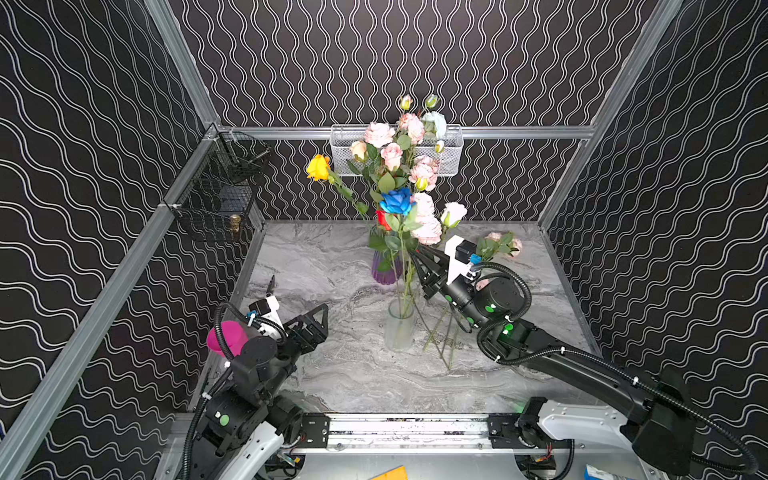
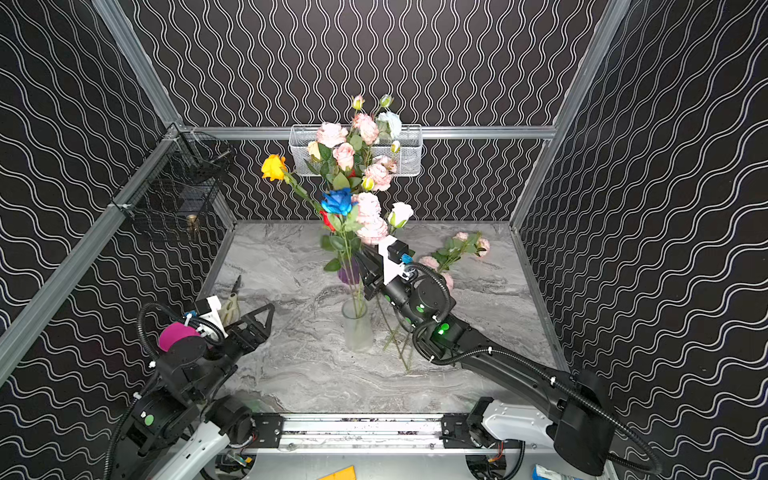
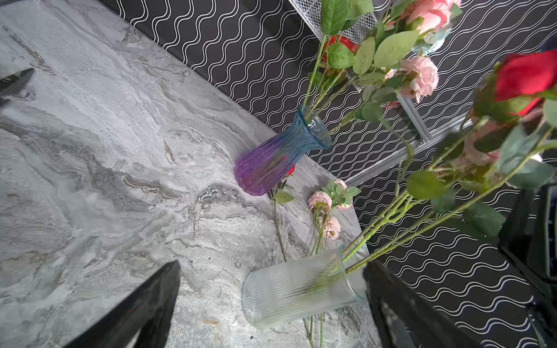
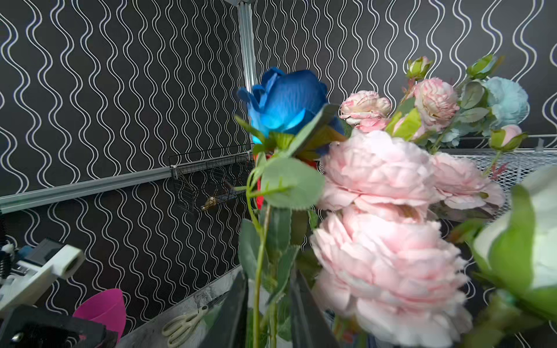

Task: Arrange the flowers into the vase
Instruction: 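Carry the blue rose over and lower its stem into the clear cup, then open the right gripper and move it back down to the loose pink roses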

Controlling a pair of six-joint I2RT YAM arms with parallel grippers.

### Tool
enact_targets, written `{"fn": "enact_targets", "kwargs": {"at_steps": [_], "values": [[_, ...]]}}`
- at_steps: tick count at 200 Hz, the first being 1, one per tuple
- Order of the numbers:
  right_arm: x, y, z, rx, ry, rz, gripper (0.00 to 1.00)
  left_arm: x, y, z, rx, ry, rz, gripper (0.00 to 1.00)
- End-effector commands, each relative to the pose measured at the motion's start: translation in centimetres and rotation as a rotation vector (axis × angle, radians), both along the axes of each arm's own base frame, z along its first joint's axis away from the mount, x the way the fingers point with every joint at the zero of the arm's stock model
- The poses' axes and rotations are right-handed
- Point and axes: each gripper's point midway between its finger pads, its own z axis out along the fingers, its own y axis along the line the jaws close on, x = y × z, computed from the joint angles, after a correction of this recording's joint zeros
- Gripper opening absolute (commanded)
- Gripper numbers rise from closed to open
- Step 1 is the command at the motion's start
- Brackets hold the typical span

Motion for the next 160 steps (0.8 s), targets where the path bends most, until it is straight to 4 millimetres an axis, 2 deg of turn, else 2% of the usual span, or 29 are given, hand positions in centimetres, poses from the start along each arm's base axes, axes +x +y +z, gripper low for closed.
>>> {"fn": "enact_targets", "kwargs": {"at_steps": [1, 47, 78, 116, 141, 160], "values": [[-0.4, -0.6, 1.6, 0.05, -0.023, 0.0, 0.26, 0.3, -0.8, 0.5, -0.037, -0.011, -0.027, 0.98], [-2.6, -1.4, 4.0, 0.088, -0.053, 0.051, 0.29, 0.7, -1.9, 0.0, -0.048, 0.006, -0.069, 0.98], [-4.1, -2.3, 4.9, 0.087, -0.01, 0.078, 0.32, 1.1, -3.1, -0.5, -0.039, 0.023, -0.117, 0.98], [-4.9, -4.8, 4.1, 0.081, 0.089, 0.041, 0.32, 1.8, -5.1, -1.4, -0.027, 0.046, -0.207, 0.98], [-5.3, -5.6, 3.6, 0.047, 0.132, 0.03, 0.32, 2.3, -5.9, -1.7, -0.042, 0.04, -0.227, 0.98], [-5.3, -6.9, 2.4, 0.026, 0.185, -0.011, 0.32, 2.4, -6.3, -2.0, -0.041, 0.043, -0.244, 0.98]]}}
